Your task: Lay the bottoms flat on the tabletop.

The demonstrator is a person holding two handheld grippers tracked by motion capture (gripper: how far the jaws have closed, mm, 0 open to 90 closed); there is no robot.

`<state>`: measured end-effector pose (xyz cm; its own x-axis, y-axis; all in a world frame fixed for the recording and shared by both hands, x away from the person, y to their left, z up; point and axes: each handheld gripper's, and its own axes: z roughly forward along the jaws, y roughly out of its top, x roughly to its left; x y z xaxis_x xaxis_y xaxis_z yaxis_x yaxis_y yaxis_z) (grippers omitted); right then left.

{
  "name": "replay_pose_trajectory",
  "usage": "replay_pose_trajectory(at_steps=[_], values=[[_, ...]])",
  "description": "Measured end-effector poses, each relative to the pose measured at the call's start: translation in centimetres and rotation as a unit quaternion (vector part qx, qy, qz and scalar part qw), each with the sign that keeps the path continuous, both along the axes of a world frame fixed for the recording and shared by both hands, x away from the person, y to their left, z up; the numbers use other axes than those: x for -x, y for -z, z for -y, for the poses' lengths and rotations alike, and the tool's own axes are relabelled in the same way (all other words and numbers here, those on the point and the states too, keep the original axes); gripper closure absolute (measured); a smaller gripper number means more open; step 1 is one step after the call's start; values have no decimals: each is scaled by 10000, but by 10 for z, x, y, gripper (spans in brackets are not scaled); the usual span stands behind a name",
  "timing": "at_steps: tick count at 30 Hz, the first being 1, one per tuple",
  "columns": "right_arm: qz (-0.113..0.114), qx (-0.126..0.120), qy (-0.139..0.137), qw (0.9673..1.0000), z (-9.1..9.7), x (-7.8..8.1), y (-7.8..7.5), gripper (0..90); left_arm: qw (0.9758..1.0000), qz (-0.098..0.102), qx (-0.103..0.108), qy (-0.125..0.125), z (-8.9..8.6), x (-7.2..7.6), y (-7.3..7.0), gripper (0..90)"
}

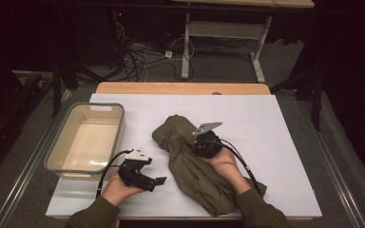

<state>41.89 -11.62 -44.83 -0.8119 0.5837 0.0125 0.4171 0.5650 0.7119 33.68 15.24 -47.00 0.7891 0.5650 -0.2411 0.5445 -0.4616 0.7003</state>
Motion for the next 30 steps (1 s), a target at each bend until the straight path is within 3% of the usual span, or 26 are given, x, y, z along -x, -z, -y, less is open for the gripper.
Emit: replay_pose_trajectory(at_steps=[8,13,17,18,21,25,30], values=[[275,-9,714,9971,37,-8,-14,847,10000,9,-2,-3,0,0,0,47],[462,71,1198,9917,64,-14,-20,847,10000,13,6,-6,0,0,0,47],[563,152,1587,9856,87,-18,-21,847,10000,13,1,-4,0,0,0,47],[546,116,1662,9845,92,-20,-21,846,10000,10,2,-5,0,0,0,47],[273,-128,1651,9858,103,-23,-15,833,10000,4,1,-2,0,0,0,47],[9,-287,1482,9885,107,-25,-13,637,10000,9,-14,2,0,0,0,47],[-62,-317,1503,9881,119,-20,-20,448,10000,-3,-26,16,0,0,0,47]])
